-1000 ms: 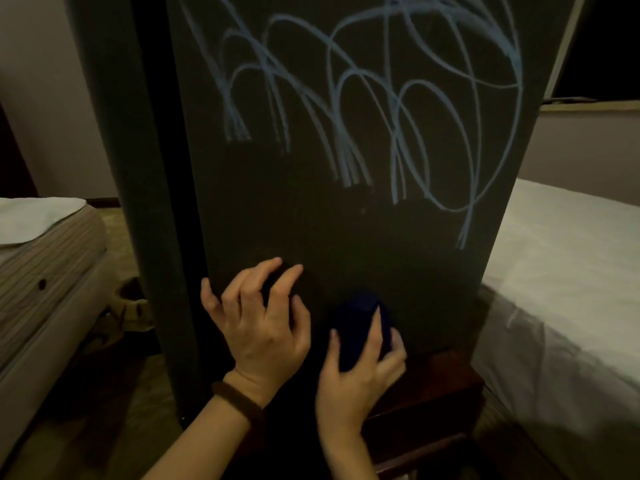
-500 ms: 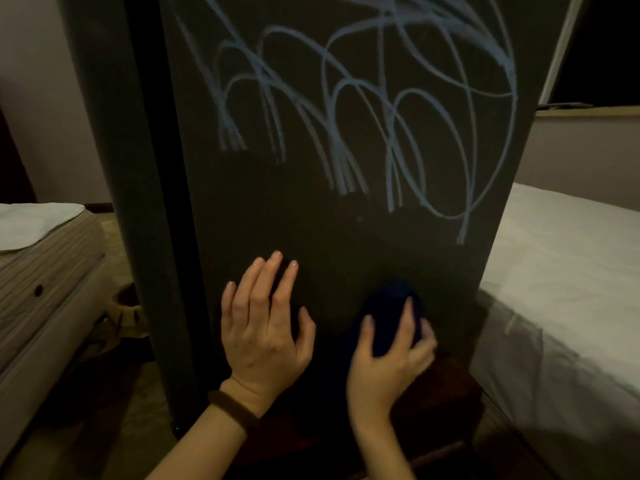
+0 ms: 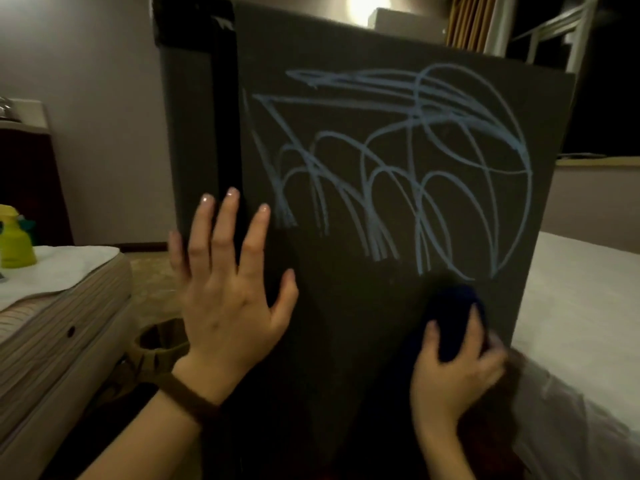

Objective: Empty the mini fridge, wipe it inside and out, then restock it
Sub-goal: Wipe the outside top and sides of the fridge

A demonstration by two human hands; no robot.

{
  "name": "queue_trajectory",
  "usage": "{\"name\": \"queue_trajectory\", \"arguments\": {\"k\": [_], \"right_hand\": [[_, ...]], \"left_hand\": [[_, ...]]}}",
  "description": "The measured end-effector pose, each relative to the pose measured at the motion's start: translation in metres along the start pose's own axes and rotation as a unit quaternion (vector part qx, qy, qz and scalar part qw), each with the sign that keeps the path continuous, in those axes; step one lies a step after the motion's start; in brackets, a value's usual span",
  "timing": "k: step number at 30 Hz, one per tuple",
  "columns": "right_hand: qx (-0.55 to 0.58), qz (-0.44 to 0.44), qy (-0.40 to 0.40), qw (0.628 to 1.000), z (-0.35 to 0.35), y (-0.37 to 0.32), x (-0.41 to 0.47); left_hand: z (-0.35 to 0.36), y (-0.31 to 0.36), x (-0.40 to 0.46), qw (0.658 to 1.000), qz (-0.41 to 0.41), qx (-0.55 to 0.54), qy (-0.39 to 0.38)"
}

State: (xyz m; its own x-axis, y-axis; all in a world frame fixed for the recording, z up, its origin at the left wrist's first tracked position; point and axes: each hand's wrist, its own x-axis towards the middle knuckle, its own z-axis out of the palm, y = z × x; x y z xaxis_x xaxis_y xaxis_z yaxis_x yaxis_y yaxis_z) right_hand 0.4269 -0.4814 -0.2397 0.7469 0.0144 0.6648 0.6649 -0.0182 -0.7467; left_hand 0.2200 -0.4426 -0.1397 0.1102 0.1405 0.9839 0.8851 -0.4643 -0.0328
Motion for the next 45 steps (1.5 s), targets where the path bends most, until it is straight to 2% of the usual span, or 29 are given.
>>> {"name": "queue_trajectory", "arguments": {"k": [3, 5, 7, 10, 12, 14, 16, 18, 20, 22, 25, 27, 30, 33, 35, 38, 42, 45], "right_hand": [[-0.013, -0.157, -0.041, 0.987, -0.004, -0.002, -0.030], [-0.002, -0.192, -0.044, 0.980, -0.004, 0.000, -0.004], [0.020, -0.104, 0.002, 0.994, -0.003, -0.005, 0.039], [0.057, 0.127, 0.060, 0.988, -0.003, -0.012, 0.109], [0.050, 0.189, 0.065, 0.978, -0.006, -0.015, 0.121], [0.018, 0.136, 0.055, 0.989, -0.001, -0.014, 0.095], [0.003, 0.025, 0.038, 0.999, 0.001, -0.012, 0.040], [-0.026, -0.074, -0.005, 0.997, -0.004, -0.006, -0.011], [-0.037, -0.129, -0.045, 0.990, -0.009, 0.003, -0.019], [-0.015, -0.112, -0.041, 0.993, -0.011, 0.003, 0.010], [0.023, 0.028, 0.016, 0.999, -0.009, -0.020, 0.081], [0.013, 0.059, 0.043, 0.997, -0.005, -0.035, 0.105], [0.007, -0.040, 0.049, 0.998, 0.001, -0.042, 0.073], [-0.004, -0.161, -0.004, 0.987, 0.000, -0.031, -0.013], [-0.001, -0.200, -0.039, 0.979, -0.006, -0.028, -0.046], [0.017, -0.188, -0.026, 0.982, -0.007, -0.042, -0.019], [0.037, -0.041, 0.049, 0.997, 0.001, -0.091, 0.069], [0.024, -0.093, 0.069, 0.993, 0.005, -0.092, 0.067]], "left_hand": [[0.001, 0.000, -0.001, 1.000, -0.001, 0.008, -0.003], [0.000, -0.001, 0.000, 1.000, 0.002, 0.009, -0.006], [0.000, -0.002, 0.000, 1.000, 0.005, 0.015, -0.014], [0.000, -0.002, -0.001, 0.999, 0.006, 0.024, -0.027], [0.000, -0.002, 0.000, 0.999, 0.007, 0.026, -0.031], [0.000, -0.002, -0.001, 0.999, 0.006, 0.018, -0.030], [0.000, -0.001, -0.001, 1.000, 0.005, 0.013, -0.028], [0.000, -0.001, -0.001, 1.000, 0.005, 0.014, -0.028], [0.000, -0.001, -0.001, 0.999, 0.006, 0.013, -0.030], [0.000, -0.001, -0.001, 0.999, 0.005, 0.013, -0.031], [-0.001, -0.001, -0.001, 0.999, 0.004, 0.018, -0.033], [-0.001, -0.001, -0.001, 0.999, 0.005, 0.019, -0.030], [-0.001, -0.001, -0.001, 1.000, 0.004, 0.007, -0.022], [-0.001, 0.000, -0.002, 1.000, -0.001, 0.005, -0.018], [-0.001, 0.001, -0.001, 1.000, -0.001, 0.003, -0.024], [-0.001, 0.001, -0.001, 1.000, -0.005, 0.001, -0.025], [-0.002, 0.000, -0.001, 1.000, 0.000, 0.015, -0.026], [-0.001, -0.001, 0.000, 0.999, 0.001, 0.017, -0.028]]}}
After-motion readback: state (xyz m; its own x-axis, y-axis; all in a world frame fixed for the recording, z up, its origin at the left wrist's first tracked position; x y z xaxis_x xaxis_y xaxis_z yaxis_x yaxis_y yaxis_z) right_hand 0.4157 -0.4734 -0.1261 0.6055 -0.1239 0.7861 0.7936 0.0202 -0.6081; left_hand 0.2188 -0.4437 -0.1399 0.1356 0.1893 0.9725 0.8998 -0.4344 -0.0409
